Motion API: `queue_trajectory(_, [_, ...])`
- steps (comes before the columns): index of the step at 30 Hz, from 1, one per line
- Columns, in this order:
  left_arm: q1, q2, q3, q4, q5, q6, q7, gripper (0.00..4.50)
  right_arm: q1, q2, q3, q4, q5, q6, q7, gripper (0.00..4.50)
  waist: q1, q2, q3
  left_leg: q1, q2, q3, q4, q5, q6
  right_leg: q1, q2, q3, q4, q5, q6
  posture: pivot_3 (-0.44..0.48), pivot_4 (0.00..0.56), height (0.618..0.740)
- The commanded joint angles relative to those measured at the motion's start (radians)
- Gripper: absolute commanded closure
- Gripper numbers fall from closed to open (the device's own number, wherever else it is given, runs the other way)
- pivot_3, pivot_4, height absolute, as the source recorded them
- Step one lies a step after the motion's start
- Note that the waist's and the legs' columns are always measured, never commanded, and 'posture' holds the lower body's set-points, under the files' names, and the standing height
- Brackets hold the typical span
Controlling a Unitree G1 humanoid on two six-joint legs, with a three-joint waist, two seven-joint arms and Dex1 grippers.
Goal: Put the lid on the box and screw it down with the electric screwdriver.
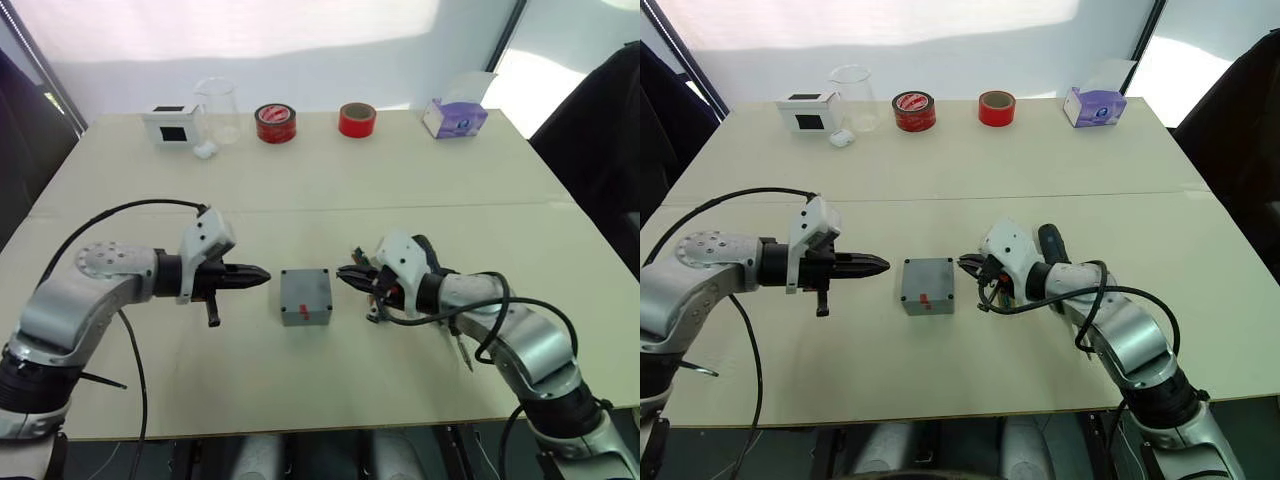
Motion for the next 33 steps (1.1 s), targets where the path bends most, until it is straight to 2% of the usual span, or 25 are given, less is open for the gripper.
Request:
queue_trajectory(1, [0.022, 0.007, 0.046, -0.055, -0.024, 0.017, 0.028, 4.50, -0.050, 0.035, 0.008, 0.027, -0.029, -0.070, -0.003, 4.44, -0.002, 0.000, 0.000, 0.000, 0.000, 0.000, 0.000, 0.000, 0.000, 0.000, 0.000, 0.000, 0.000, 0.000, 0.000, 0.000, 0.150, 0.740])
queue_trajectory(33, [0.038, 0.036, 0.044, -0.062, -0.026, 0.016, 0.053, 4.50, -0.065, 0.077, 0.058, 0.152, -0.131, -0.147, 0.045, 4.44, -0.002, 0.000, 0.000, 0.000, 0.000, 0.000, 0.000, 0.000, 0.000, 0.000, 0.000, 0.000, 0.000, 0.000, 0.001, 0.000, 0.150, 0.740])
